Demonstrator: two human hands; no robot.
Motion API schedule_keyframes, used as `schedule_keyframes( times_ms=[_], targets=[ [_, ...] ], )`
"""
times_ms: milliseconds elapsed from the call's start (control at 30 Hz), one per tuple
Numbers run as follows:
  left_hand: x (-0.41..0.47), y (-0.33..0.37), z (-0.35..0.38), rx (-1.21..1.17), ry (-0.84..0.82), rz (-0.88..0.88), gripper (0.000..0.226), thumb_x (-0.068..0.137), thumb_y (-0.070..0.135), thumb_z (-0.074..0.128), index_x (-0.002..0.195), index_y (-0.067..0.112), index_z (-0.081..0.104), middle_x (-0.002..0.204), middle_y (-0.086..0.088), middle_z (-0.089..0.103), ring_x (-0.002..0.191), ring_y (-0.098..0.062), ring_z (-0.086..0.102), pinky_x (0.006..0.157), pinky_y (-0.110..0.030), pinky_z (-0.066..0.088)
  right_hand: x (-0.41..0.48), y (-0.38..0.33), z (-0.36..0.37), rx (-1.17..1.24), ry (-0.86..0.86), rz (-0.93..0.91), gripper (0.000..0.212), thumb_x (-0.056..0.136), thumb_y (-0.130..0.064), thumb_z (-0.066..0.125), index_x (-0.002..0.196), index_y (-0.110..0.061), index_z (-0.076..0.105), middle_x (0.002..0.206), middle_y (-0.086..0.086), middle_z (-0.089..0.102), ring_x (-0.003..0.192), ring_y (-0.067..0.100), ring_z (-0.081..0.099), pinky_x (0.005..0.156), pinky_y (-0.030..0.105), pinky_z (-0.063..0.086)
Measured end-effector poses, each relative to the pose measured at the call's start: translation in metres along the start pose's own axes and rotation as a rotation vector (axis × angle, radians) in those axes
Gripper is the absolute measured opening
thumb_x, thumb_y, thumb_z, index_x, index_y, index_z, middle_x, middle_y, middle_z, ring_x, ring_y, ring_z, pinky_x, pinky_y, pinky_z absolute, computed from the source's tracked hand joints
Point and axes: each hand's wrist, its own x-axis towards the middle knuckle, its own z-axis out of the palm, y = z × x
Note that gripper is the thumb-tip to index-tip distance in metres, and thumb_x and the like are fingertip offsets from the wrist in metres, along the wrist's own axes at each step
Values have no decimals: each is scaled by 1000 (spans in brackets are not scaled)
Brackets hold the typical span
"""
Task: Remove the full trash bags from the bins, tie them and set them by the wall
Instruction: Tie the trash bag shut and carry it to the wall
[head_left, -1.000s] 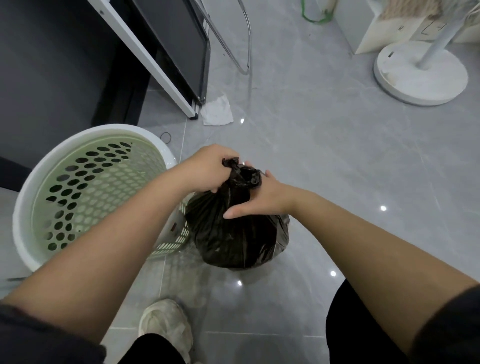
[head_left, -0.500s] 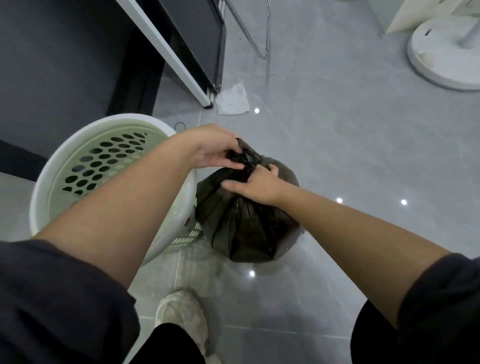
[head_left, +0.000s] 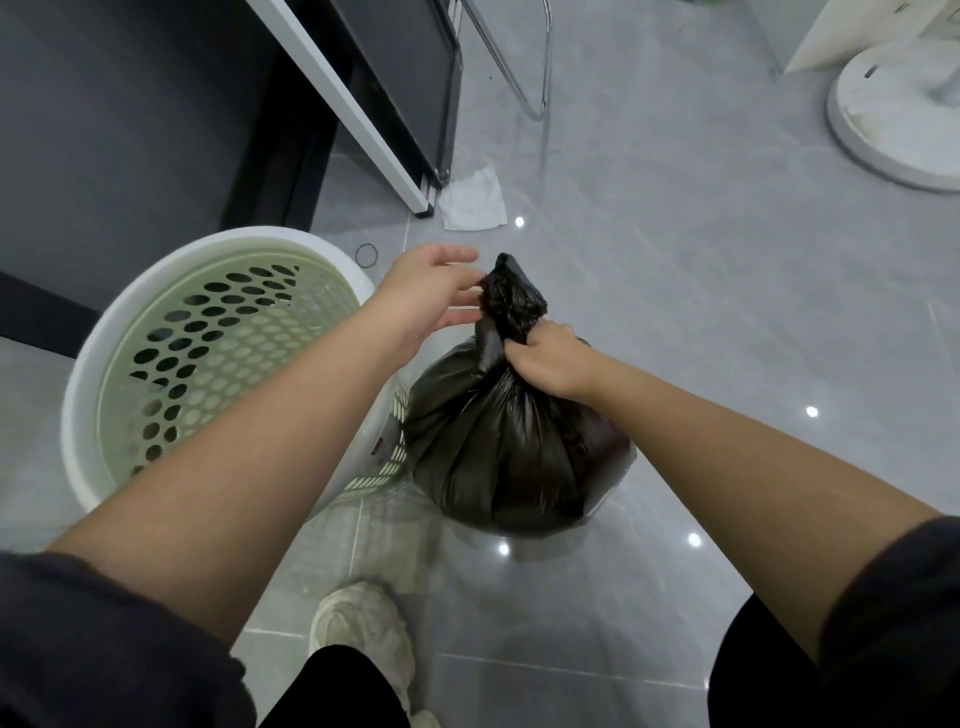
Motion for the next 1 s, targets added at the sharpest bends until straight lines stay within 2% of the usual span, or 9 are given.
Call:
schedule_keyframes(
  times_ms=[100,200,267,367,500,667,833,900,1000],
  targets=[
    [-11,-10,1,244,75,14,34,94,9,46,128,11,49,117,-7,60,94,-19,64,79,-33,56,3,11,-5,20,-18,12,30,95,-19,41,101,3,61,108,21,62,104,33,56,91,35,43],
    [-22,-31,10,627,-12,-91,30,92,10,46,120,13,56,116,-9,60,100,-27,61,87,-41,54,6,20,-11,31,-22,5,23,91,-11,43,100,2,60,107,21,63,103,31,57,92,39,46],
    [-27,-48,17,716,-105,-113,21,90,17,54,110,13,60,112,-9,62,102,-28,60,90,-41,51,6,23,-14,71,-17,-22,24,91,-10,43,106,-4,60,113,14,63,109,26,55,97,38,43],
    [-23,-67,21,765,-47,4,21,87,26,62,103,13,64,97,-3,66,91,-21,60,79,-31,47,1,23,-17,222,-34,-32,23,96,-13,45,114,-14,59,113,1,58,109,15,51,95,28,39],
    [-16,-85,24,530,77,24,22,87,25,63,92,6,70,85,-13,71,80,-30,67,77,-42,56,-5,23,-16,407,-71,47,26,98,-22,46,123,-18,54,112,-2,55,104,12,52,90,24,38],
    [-15,-96,35,237,46,-134,22,92,19,59,77,3,55,68,-9,59,52,-18,59,60,-33,59,-3,33,-15,393,-88,127,31,98,-31,46,124,-15,55,116,4,60,103,18,57,93,30,43],
    [-19,-105,52,192,-1,-194,19,95,13,51,106,-1,58,80,-10,60,52,-16,61,53,-26,57,-5,43,-7,239,-128,134,32,99,-29,45,126,-15,55,113,0,57,108,16,54,87,21,36],
    [-21,-106,56,190,-32,-179,18,96,12,47,108,2,56,91,-14,60,58,-18,60,50,-23,56,-8,45,-3,196,-137,100,33,100,-24,44,130,-14,53,111,-4,51,110,12,50,82,13,33],
    [-21,-100,51,227,-42,-175,15,96,17,48,105,7,54,84,-11,61,57,-19,61,54,-28,58,-6,49,-2,180,-134,60,33,100,-21,45,131,-13,51,113,-5,48,108,8,44,77,8,30]
  ],
)
